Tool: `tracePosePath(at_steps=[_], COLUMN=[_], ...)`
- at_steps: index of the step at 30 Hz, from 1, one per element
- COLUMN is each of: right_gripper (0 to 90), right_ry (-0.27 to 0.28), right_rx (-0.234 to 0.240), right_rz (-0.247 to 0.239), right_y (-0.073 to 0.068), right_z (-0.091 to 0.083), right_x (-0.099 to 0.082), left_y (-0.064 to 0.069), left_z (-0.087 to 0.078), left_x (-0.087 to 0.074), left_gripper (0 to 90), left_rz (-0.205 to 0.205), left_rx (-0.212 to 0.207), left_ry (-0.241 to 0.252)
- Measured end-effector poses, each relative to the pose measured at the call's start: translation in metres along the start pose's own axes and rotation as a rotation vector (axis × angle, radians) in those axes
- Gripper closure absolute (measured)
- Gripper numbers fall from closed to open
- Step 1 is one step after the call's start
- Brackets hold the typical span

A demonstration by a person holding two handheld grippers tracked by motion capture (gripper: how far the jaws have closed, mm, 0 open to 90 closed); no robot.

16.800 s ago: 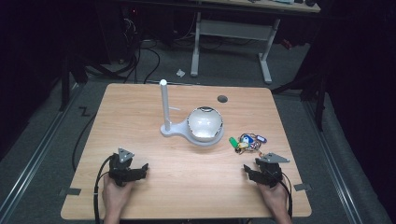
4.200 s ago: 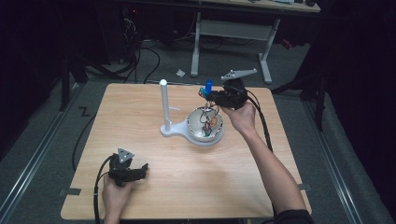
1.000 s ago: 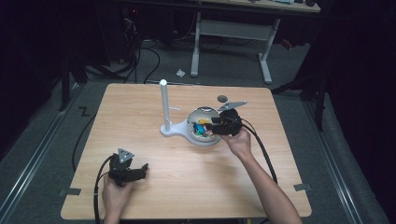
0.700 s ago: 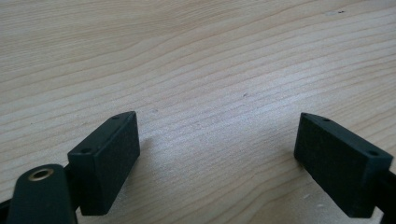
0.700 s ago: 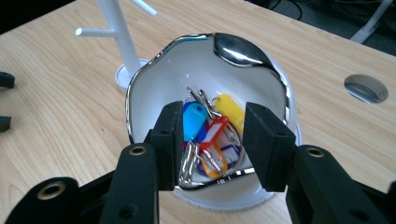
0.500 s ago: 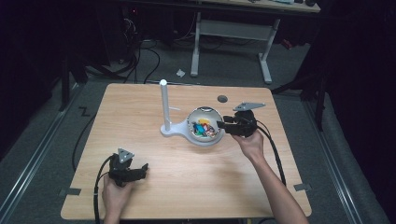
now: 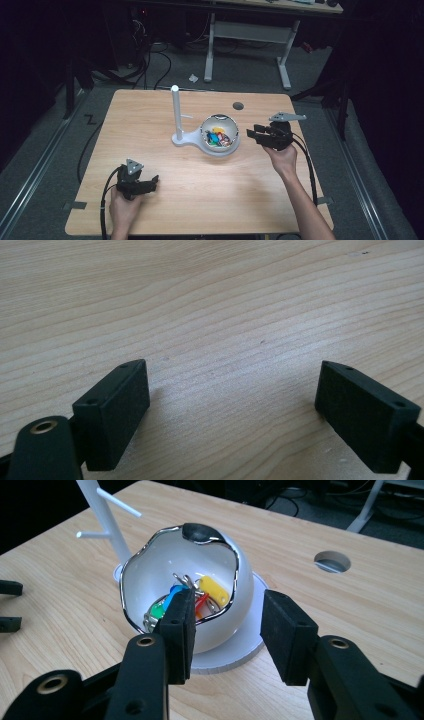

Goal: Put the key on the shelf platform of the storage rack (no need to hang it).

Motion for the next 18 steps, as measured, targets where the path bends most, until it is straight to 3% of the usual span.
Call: tracePosePath(at_steps=[18], right_gripper=[56.9], right_ry=[0.059], right_rx=[-0.026], right_rz=[0.094], right_y=[0.015], right_z=[-0.032], right_x=[-0.041], left_y=[0.0], left_z=[0.0], left_x=[0.0], left_gripper=[14.6], left_rz=[0.008], left_rx=[-0.003], left_ry=[0.0])
Point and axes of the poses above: each handheld gripper's, and its own axes: z roughly forward along the jaws, x roughly out of its top, y roughly to its right, the point moved 2 cm from there along z, roughly forward along the jaws, and after that the axes turned 5 degrees about x, right-handed, at the moved point
